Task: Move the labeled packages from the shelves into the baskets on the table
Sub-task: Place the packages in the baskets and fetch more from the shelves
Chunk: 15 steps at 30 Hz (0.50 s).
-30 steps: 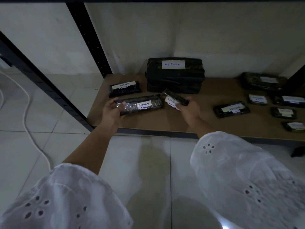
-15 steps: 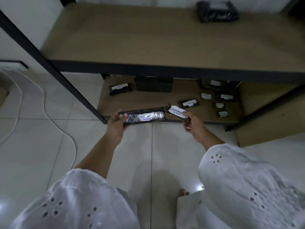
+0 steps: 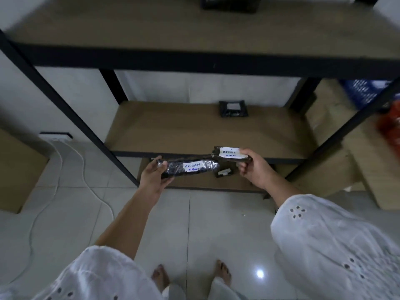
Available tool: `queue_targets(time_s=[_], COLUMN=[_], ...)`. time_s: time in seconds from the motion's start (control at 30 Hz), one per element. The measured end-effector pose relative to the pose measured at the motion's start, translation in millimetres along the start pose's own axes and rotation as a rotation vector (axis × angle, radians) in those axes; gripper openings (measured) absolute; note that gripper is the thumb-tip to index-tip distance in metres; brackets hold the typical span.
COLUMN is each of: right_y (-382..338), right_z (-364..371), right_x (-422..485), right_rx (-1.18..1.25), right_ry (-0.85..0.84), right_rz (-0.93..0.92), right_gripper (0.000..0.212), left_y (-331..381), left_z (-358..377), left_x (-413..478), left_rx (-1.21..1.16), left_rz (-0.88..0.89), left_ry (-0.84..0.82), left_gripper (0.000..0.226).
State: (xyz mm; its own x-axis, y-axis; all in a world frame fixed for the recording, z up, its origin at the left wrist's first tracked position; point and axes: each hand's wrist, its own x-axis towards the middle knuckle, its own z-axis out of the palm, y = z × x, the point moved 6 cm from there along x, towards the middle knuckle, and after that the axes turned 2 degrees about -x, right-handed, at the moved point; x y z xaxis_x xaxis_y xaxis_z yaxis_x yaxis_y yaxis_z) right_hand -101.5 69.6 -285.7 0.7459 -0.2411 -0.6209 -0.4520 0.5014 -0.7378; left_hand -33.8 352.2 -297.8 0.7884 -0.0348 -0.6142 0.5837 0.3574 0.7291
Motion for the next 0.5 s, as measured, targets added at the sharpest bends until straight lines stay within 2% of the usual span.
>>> queue_targets(time_s=[0.23, 0.4, 0.5], right_y=[-71.1, -89.6, -89.2], right_z=[-14.5, -28.4, -40.7], right_x=[-55.8, -94.8, -113.2], right_rx=[0.024, 0.050, 0.125], right_ry=[-0.048, 0.003, 0.046], right_rz=[-0.145, -0.256, -0.294], right_gripper=[0.044, 0.036, 0.038], left_y=[39.9, 43.8, 41.3], left_z=[49.8, 74.7, 86.9], left_x=[-67.4, -104.8, -125.2], left_rx=[-0.031, -0.074, -0.077], left_rz=[0.076, 0.037, 0.020], left_ry=[-0.092, -0.145, -0.183], left_gripper=[0.026, 0.020, 0.021])
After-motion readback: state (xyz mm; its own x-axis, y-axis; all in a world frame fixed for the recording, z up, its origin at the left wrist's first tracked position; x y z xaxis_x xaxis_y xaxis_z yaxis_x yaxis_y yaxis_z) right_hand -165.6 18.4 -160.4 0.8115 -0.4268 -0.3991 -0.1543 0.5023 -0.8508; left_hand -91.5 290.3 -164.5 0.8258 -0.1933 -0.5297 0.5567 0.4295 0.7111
